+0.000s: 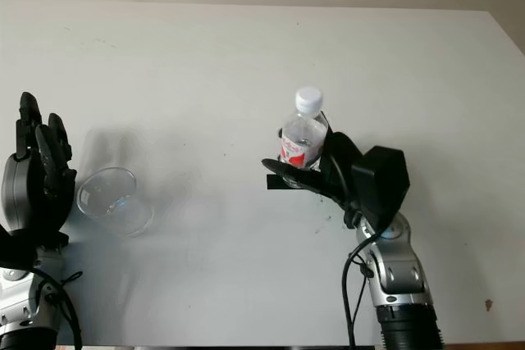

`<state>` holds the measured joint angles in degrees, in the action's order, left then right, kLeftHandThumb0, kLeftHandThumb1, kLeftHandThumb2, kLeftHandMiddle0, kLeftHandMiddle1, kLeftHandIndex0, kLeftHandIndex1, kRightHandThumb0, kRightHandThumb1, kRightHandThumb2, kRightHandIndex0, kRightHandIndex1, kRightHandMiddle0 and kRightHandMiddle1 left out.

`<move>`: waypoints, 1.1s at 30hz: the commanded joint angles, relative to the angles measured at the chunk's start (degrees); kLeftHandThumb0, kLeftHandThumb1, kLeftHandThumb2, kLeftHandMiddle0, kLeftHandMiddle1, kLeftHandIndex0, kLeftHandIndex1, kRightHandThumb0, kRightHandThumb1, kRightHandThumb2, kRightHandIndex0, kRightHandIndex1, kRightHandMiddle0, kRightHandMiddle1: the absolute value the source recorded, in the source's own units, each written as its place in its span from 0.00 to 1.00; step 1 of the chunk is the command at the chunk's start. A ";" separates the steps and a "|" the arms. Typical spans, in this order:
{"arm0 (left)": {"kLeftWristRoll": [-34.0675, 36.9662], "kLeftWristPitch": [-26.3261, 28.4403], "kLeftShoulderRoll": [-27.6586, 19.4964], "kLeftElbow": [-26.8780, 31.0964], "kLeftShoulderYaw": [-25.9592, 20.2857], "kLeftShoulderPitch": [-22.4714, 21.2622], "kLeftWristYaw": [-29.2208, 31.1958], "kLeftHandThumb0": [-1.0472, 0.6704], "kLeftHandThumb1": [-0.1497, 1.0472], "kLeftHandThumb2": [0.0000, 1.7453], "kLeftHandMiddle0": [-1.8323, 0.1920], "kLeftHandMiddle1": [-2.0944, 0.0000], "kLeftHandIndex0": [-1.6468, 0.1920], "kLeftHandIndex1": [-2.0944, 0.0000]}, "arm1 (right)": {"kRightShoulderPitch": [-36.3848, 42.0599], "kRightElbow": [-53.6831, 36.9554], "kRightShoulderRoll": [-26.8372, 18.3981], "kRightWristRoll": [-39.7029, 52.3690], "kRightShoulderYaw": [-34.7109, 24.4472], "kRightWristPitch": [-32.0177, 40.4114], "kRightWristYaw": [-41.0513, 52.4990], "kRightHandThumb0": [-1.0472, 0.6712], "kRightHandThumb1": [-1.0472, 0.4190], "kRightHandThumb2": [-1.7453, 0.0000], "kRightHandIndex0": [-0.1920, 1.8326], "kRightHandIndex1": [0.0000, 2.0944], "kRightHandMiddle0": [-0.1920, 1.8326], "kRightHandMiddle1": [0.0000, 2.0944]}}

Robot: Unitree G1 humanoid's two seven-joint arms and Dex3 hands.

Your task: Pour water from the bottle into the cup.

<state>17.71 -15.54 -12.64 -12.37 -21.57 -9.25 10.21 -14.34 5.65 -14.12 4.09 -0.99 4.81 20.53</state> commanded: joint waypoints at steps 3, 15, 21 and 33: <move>0.21 -0.09 -0.24 0.29 -0.31 0.97 0.19 0.22 1.00 0.39 1.00 0.99 1.00 1.00 | 2.07 1.89 -0.36 -0.12 -0.42 -2.83 -0.13 0.26 0.09 0.97 0.14 0.04 0.10 0.13; 0.25 -0.21 -0.35 0.14 -0.21 0.77 0.28 0.22 1.00 0.40 1.00 0.99 1.00 1.00 | 2.69 6.62 -0.03 1.52 -3.54 -16.43 -1.25 0.12 0.09 0.97 0.00 0.00 0.00 0.00; 0.38 0.02 -0.64 -0.19 -0.31 0.40 0.47 0.22 1.00 0.40 1.00 0.99 1.00 1.00 | 1.90 6.62 1.74 0.60 -4.56 -24.41 -4.81 0.07 0.08 0.97 0.00 0.00 0.00 0.00; 0.65 -0.72 -0.73 -1.82 -0.32 -0.55 1.08 0.21 1.00 0.40 1.00 0.99 1.00 1.00 | 2.20 6.25 2.18 0.10 -4.05 -27.12 -6.80 0.10 0.08 0.97 0.00 0.00 0.00 0.00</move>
